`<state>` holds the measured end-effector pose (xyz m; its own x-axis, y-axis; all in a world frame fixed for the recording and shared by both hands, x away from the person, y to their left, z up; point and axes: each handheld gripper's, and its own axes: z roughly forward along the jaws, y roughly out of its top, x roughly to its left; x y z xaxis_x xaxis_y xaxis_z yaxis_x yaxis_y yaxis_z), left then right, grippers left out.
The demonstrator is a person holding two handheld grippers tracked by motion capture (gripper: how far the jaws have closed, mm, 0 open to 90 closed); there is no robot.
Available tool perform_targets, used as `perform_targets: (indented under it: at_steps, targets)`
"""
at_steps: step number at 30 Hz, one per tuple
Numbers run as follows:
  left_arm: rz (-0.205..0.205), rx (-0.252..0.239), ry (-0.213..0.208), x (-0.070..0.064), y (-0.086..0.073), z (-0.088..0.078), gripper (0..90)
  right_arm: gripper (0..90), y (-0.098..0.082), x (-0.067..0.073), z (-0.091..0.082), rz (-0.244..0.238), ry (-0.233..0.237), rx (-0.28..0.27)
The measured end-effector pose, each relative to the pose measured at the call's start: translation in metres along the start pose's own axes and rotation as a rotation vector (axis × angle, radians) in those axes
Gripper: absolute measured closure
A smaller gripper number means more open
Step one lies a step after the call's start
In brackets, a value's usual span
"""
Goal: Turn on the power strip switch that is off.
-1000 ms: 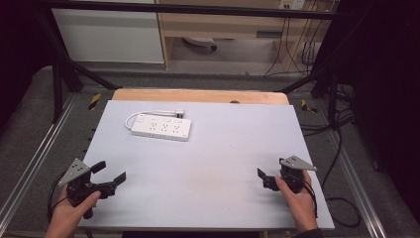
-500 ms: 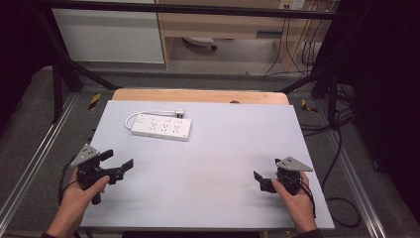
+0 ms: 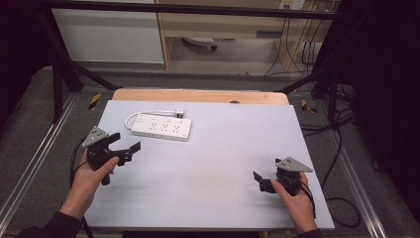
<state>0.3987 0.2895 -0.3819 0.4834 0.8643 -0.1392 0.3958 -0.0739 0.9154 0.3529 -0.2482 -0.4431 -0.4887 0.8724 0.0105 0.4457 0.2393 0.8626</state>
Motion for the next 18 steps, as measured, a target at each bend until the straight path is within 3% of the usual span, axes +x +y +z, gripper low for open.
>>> perform_targets:
  at_steps: [5, 9, 18]
  targets:
    - [-0.001, -0.004, 0.013, 0.002, 0.004, 0.008, 8.1, 3.4, 0.000, 0.000, 0.000, -0.009, -0.002, 0.004]
    - [0.000, -0.013, 0.052, 0.002, 0.010, 0.016, 8.2, 3.4, 0.000, 0.000, 0.001, -0.002, 0.003, 0.006]
    - [0.013, -0.014, 0.058, 0.000, 0.022, 0.035, 8.6, 3.2, 0.000, -0.001, 0.000, 0.005, 0.005, 0.000]
